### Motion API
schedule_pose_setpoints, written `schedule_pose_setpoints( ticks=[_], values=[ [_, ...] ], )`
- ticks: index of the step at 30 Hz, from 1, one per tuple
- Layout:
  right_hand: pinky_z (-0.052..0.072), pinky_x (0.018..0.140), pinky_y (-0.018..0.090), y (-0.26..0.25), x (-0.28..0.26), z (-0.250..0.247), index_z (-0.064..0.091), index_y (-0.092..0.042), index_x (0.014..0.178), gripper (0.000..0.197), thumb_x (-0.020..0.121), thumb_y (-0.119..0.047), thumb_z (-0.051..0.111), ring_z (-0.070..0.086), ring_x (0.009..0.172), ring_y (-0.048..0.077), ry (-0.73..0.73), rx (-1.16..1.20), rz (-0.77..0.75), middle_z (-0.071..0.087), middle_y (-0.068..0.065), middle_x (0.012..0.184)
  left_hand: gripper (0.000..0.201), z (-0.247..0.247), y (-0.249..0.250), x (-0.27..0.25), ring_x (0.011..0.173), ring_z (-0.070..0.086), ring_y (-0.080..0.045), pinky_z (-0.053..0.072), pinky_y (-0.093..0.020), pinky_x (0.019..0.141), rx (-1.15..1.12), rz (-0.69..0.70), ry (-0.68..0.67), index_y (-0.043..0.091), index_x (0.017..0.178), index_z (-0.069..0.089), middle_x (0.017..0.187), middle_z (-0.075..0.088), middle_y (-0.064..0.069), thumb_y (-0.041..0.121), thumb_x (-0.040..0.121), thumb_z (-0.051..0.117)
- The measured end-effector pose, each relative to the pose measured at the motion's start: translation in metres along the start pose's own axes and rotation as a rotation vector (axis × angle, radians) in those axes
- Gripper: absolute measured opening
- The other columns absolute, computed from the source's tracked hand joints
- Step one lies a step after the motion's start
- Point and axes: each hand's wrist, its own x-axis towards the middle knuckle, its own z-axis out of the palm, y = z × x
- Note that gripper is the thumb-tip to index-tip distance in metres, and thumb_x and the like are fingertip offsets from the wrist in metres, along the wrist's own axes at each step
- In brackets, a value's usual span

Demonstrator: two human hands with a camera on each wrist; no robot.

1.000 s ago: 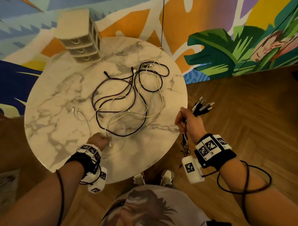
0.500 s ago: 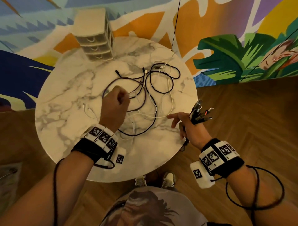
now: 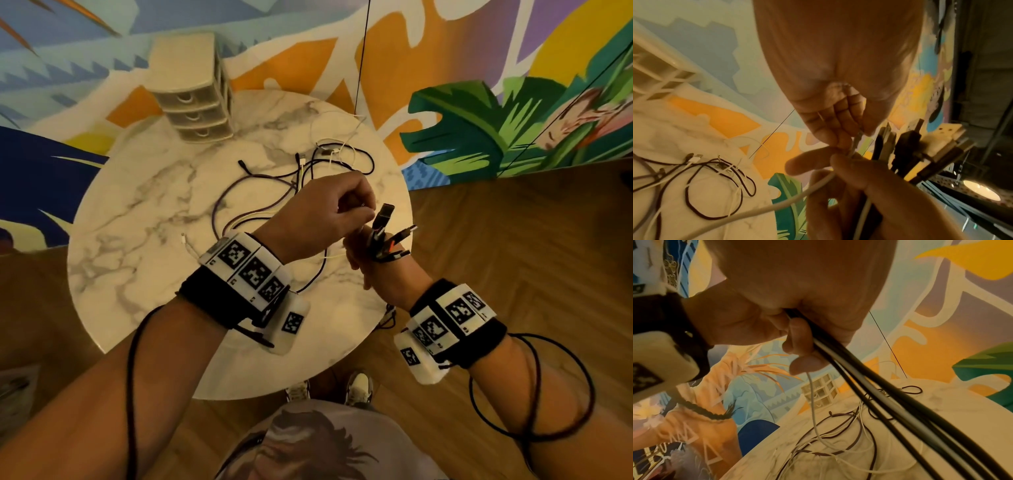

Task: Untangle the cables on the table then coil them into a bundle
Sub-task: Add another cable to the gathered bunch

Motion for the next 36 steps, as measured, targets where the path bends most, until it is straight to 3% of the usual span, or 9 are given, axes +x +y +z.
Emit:
schedule_pose_setpoints(
  ticks=[2, 6, 10, 16, 19, 21, 27, 32, 36],
  values=[
    [0.036, 0.046, 0.008, -0.006, 0.0, 0.001, 0.051, -0.027, 0.07, 0.036, 0.099, -0.007, 0.042, 0.049, 0.047, -0.005, -0.023, -0.022, -0.04, 0.055, -0.015, 0.055, 0.004, -0.002, 0.0, 0.004, 0.052, 0.057, -0.017, 0.05, -0.036, 0.05, -0.057, -0.025, -0.036, 0.012, 0.09, 0.06, 0.066, 0.061, 0.001, 0.011, 0.089, 0.056],
    [0.038, 0.049, 0.003, -0.008, 0.001, -0.001, 0.051, -0.024, 0.072, 0.034, 0.098, -0.004, 0.043, 0.053, 0.052, -0.014, -0.07, -0.047, -0.074, 0.057, -0.032, 0.054, 0.009, 0.0, 0.002, 0.008, 0.071, 0.064, -0.034, 0.053, -0.054, 0.057, -0.041, -0.054, -0.061, 0.018, 0.089, 0.064, 0.08, 0.067, -0.003, 0.019, 0.087, 0.056],
    [0.04, 0.048, 0.006, -0.009, 0.002, -0.002, 0.061, -0.007, 0.083, 0.019, 0.097, -0.009, 0.049, 0.055, 0.054, -0.009, -0.098, -0.158, -0.169, 0.057, -0.015, 0.066, 0.009, 0.004, 0.009, 0.007, 0.06, 0.062, -0.003, 0.052, -0.032, 0.043, -0.084, -0.049, -0.138, 0.008, 0.092, 0.065, 0.078, 0.062, 0.005, 0.013, 0.091, 0.058],
    [0.044, 0.042, 0.015, 0.015, 0.014, -0.003, 0.063, -0.014, 0.082, 0.016, 0.096, -0.017, 0.054, 0.056, 0.041, 0.0, -0.149, -0.086, 0.064, 0.063, -0.018, 0.052, 0.005, 0.007, 0.017, 0.006, 0.068, 0.066, -0.01, 0.057, -0.032, 0.054, -0.103, -0.042, -0.228, 0.011, 0.09, 0.062, 0.078, 0.062, 0.004, 0.015, 0.091, 0.059],
    [0.052, 0.054, 0.026, 0.017, 0.015, -0.006, 0.063, -0.015, 0.078, 0.029, 0.079, -0.043, 0.069, 0.059, 0.044, 0.002, -0.208, -0.002, 0.117, 0.066, -0.01, 0.053, 0.005, 0.011, 0.021, 0.007, 0.063, 0.059, 0.005, 0.044, -0.007, 0.051, -0.111, 0.0, -0.254, 0.01, 0.087, 0.06, 0.075, 0.058, 0.009, 0.009, 0.091, 0.058],
    [0.054, 0.056, 0.03, 0.012, 0.01, -0.002, 0.065, -0.013, 0.076, 0.024, 0.09, -0.032, 0.059, 0.056, 0.046, 0.003, -0.208, -0.097, 0.072, 0.064, -0.006, 0.06, 0.007, 0.015, 0.022, 0.009, 0.064, 0.056, 0.006, 0.042, -0.006, 0.057, -0.127, 0.016, -0.257, 0.011, 0.085, 0.059, 0.074, 0.057, 0.011, 0.009, 0.091, 0.058],
    [0.04, 0.061, 0.018, 0.009, 0.008, -0.001, 0.053, -0.003, 0.071, 0.036, 0.101, -0.018, 0.039, 0.049, 0.054, 0.008, 0.134, 0.137, -0.124, 0.056, -0.002, 0.056, 0.011, 0.021, -0.014, 0.009, 0.062, 0.049, -0.001, 0.04, -0.013, 0.061, -0.246, -0.088, 0.121, 0.0, 0.091, 0.062, 0.07, 0.056, 0.006, 0.008, 0.092, 0.054],
    [0.046, 0.077, 0.034, 0.005, 0.009, -0.012, 0.045, -0.01, 0.045, 0.055, 0.098, -0.021, 0.039, 0.055, 0.062, 0.022, 0.344, 0.535, -0.135, 0.054, 0.008, 0.055, 0.013, 0.056, -0.077, -0.023, 0.065, 0.049, 0.004, 0.041, -0.017, 0.062, -0.07, -0.368, -0.244, 0.016, 0.103, 0.062, 0.087, 0.059, 0.01, 0.019, 0.093, 0.055],
    [0.04, 0.045, 0.025, 0.001, 0.01, -0.024, 0.036, -0.014, 0.038, 0.063, 0.1, -0.024, 0.033, 0.034, 0.035, 0.018, 0.33, 0.811, -0.049, 0.032, 0.003, 0.037, 0.016, 0.076, -0.134, -0.054, 0.071, 0.05, -0.005, 0.038, -0.02, 0.064, 0.118, -0.431, -0.227, 0.007, 0.098, 0.064, 0.092, 0.059, -0.003, 0.02, 0.092, 0.057]
  ],
)
